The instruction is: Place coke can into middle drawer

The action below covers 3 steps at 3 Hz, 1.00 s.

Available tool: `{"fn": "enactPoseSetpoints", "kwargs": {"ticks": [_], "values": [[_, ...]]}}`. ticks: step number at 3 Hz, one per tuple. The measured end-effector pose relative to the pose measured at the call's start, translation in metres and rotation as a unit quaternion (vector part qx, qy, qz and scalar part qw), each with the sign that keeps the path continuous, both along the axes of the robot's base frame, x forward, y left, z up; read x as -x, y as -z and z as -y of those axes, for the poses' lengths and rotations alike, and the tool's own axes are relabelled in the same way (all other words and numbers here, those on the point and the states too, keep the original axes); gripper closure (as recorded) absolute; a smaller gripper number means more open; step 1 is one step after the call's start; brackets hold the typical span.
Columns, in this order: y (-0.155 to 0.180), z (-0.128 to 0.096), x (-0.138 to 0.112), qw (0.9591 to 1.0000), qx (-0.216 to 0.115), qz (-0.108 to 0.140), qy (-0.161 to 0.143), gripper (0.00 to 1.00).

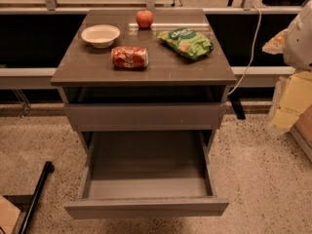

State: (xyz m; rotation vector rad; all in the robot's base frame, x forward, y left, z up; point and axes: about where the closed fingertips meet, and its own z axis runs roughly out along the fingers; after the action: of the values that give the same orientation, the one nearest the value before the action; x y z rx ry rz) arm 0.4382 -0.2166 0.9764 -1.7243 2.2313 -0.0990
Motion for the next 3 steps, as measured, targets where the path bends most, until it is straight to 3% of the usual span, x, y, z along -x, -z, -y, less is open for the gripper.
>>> {"fn": "enactPoseSetpoints", "kwargs": {"ticks": [1, 2, 3], "values": [[0.0, 0.0, 0.0, 1.0, 0.0, 0.0, 0.0, 0.0], [-0.003, -0.018, -0.028, 0.9995, -0.026, 0.013, -0.014, 0.0], [0.003, -0.036, -0.057, 0.9989, -0.032, 0.009, -0.033, 0.0]]}}
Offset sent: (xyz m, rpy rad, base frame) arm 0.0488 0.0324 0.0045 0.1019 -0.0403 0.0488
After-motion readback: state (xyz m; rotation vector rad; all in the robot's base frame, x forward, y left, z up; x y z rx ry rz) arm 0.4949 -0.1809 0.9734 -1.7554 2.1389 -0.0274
